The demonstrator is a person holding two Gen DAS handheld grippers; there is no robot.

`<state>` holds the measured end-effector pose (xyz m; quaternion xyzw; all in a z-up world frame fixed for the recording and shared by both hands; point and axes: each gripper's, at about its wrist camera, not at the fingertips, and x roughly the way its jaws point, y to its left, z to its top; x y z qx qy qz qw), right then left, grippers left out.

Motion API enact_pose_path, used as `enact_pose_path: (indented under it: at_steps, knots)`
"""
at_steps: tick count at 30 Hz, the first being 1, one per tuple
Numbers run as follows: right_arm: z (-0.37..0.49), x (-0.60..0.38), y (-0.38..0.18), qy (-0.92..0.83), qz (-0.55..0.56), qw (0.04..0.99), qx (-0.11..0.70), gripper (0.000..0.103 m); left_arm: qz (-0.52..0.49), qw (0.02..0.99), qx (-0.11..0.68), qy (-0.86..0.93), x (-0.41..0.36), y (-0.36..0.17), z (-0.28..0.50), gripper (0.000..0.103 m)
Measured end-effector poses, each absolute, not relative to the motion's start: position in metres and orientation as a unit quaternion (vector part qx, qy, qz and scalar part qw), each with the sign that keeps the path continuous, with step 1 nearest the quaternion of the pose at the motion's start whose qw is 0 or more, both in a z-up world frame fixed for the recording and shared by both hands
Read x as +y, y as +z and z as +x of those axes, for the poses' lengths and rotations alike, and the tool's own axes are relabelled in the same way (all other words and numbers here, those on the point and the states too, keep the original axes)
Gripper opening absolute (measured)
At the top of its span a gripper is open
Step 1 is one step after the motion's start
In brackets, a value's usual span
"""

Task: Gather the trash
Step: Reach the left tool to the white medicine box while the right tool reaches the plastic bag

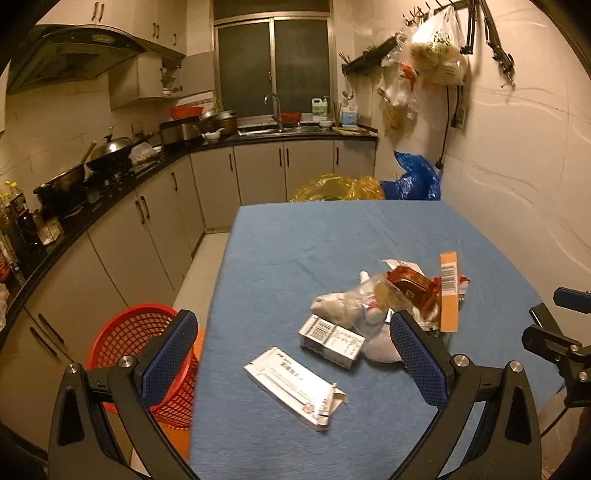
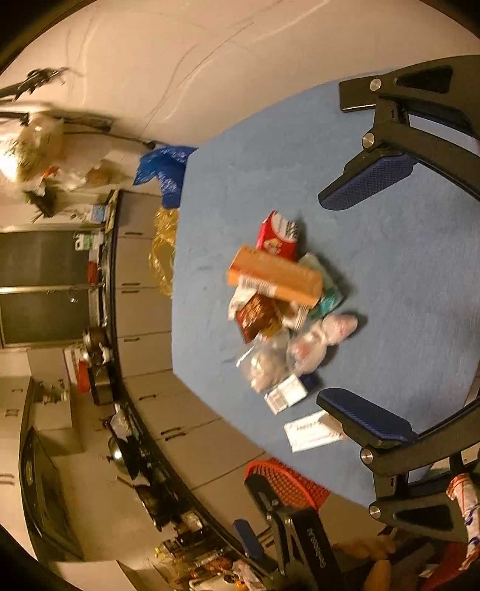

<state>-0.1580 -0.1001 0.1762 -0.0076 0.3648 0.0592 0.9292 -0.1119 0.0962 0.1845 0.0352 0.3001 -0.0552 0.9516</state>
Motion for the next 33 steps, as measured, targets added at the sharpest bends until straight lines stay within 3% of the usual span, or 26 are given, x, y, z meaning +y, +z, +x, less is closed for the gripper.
enact_pose_path:
  at_steps: [21, 33]
  knots:
    - [-0.153, -0.07, 0.173, 0.116, -0.027, 0.919, 0.376, 0.098, 0.03, 0.947, 0.318, -0.023, 0.116, 0.172, -0.116, 0.103]
    - [-0.136, -0.064, 0.157, 0.15, -0.012, 0.902, 0.405, 0.091, 0.034, 0.938, 0.345, -0.004, 0.122, 0.161, -0.108, 0.103]
